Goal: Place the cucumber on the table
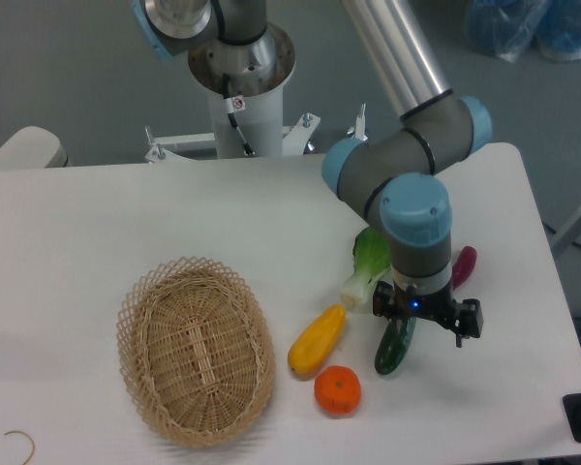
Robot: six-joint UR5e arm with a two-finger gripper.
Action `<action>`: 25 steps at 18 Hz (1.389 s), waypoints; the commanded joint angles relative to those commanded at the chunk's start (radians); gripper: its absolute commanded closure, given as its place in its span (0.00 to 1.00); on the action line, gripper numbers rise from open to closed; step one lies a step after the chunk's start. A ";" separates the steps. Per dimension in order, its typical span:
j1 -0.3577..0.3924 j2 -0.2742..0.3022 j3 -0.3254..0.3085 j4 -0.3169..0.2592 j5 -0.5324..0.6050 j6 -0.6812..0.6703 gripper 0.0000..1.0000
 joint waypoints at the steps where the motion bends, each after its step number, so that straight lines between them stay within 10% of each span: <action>1: 0.008 0.015 0.008 -0.032 -0.002 0.055 0.00; 10: 0.147 0.123 0.043 -0.299 -0.003 0.507 0.00; 25: 0.230 0.155 0.040 -0.296 -0.061 0.717 0.00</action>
